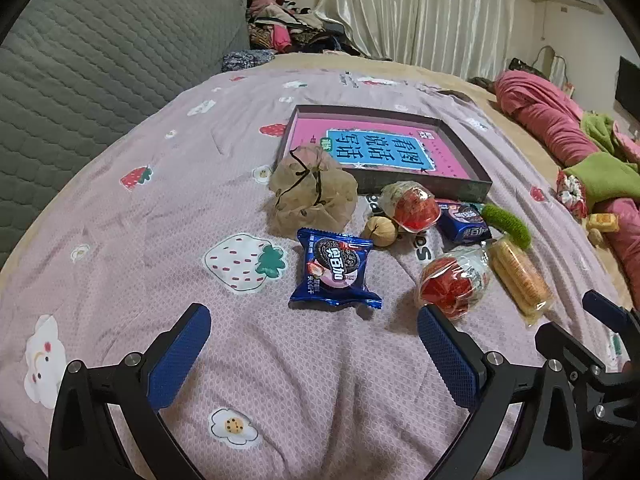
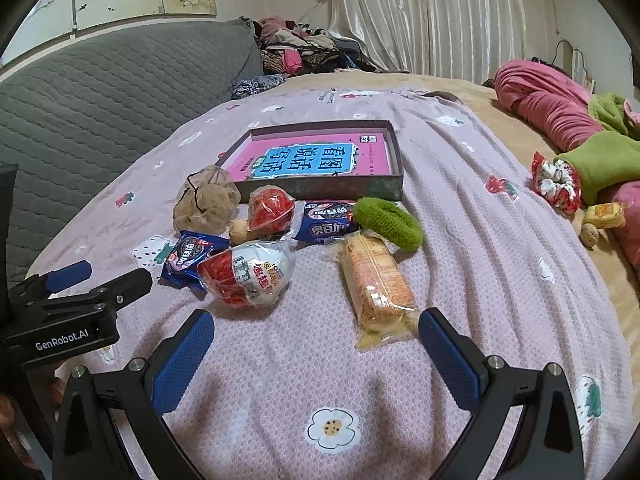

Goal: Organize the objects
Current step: 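Move both tools toward the snacks in front of the tray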

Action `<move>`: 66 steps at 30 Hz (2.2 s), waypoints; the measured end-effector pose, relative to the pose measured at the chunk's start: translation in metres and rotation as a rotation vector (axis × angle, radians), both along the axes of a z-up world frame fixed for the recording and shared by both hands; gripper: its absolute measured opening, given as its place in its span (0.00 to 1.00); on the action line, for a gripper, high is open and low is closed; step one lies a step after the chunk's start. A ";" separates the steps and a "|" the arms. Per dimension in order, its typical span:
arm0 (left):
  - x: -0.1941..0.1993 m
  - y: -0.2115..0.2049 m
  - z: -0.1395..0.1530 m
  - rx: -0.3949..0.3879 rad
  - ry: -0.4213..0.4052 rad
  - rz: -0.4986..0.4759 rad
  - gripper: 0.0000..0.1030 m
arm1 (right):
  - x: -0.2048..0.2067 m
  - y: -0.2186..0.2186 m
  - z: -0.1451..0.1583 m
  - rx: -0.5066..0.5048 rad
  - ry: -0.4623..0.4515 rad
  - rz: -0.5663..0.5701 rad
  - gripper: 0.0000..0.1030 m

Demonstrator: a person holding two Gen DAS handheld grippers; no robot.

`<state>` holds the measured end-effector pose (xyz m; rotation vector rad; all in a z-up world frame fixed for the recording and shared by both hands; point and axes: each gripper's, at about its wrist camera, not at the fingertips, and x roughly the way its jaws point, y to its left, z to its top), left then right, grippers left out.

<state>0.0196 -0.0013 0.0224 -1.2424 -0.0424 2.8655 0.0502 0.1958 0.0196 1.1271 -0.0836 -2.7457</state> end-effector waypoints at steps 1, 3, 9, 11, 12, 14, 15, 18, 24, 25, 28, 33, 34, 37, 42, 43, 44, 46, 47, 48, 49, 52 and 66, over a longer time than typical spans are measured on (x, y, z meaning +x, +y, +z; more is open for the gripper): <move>0.001 0.000 0.001 0.002 0.001 -0.001 1.00 | 0.000 0.000 0.001 -0.002 0.001 0.000 1.00; 0.003 -0.001 0.003 0.003 0.003 -0.002 1.00 | 0.002 0.001 0.003 -0.008 -0.001 0.000 1.00; 0.011 -0.004 0.009 0.010 0.014 0.000 1.00 | 0.008 0.000 0.010 -0.003 0.011 -0.010 1.00; 0.014 -0.005 0.011 0.020 0.018 -0.001 1.00 | 0.010 0.000 0.013 -0.009 0.015 -0.009 1.00; 0.016 -0.006 0.013 0.023 0.021 -0.001 1.00 | 0.012 0.000 0.015 -0.010 0.016 -0.009 1.00; 0.020 -0.006 0.016 0.021 0.029 0.001 1.00 | 0.015 0.000 0.019 -0.011 0.025 -0.007 1.00; 0.022 -0.007 0.018 0.020 0.031 0.006 1.00 | 0.016 -0.001 0.021 -0.010 0.028 -0.008 1.00; 0.029 -0.008 0.025 0.027 0.044 0.008 1.00 | 0.021 -0.002 0.028 -0.016 0.040 -0.006 1.00; 0.042 -0.011 0.037 0.035 0.051 0.003 1.00 | 0.031 -0.002 0.042 -0.011 0.059 -0.004 1.00; 0.043 -0.011 0.039 0.038 0.056 0.001 1.00 | 0.033 -0.001 0.045 -0.012 0.067 -0.004 1.00; 0.049 -0.012 0.044 0.043 0.062 -0.014 1.00 | 0.037 0.001 0.050 -0.012 0.069 -0.010 1.00; 0.057 -0.011 0.051 0.041 0.083 -0.035 1.00 | 0.041 0.007 0.051 -0.018 0.053 -0.015 1.00; 0.057 -0.010 0.051 0.040 0.083 -0.038 1.00 | 0.041 0.008 0.051 -0.015 0.047 -0.018 1.00; 0.056 -0.008 0.050 0.056 0.070 -0.055 1.00 | 0.039 0.011 0.049 -0.015 0.029 -0.019 1.00; 0.049 -0.005 0.044 0.040 0.068 -0.056 1.00 | 0.034 0.012 0.043 -0.026 0.001 -0.002 1.00; 0.047 -0.004 0.041 0.039 0.066 -0.056 1.00 | 0.033 0.012 0.041 -0.018 -0.001 -0.001 1.00; 0.044 -0.003 0.040 0.036 0.061 -0.058 1.00 | 0.033 0.011 0.040 -0.011 -0.001 -0.001 1.00; 0.038 -0.002 0.033 0.031 0.036 -0.057 1.00 | 0.030 0.009 0.038 0.010 -0.003 0.003 1.00; 0.035 -0.001 0.030 0.028 0.028 -0.055 1.00 | 0.029 0.008 0.037 0.021 -0.002 0.003 1.00; 0.032 -0.001 0.026 0.018 0.021 -0.053 1.00 | 0.028 0.007 0.036 0.037 -0.001 0.001 1.00; 0.029 0.000 0.023 0.009 0.015 -0.052 1.00 | 0.027 0.007 0.034 0.045 -0.004 0.001 1.00; 0.019 0.002 0.013 -0.012 -0.008 -0.054 1.00 | 0.019 0.009 0.027 0.058 -0.022 -0.002 1.00; -0.031 0.001 -0.025 -0.011 -0.114 -0.035 1.00 | -0.013 0.014 0.002 0.062 -0.087 -0.021 1.00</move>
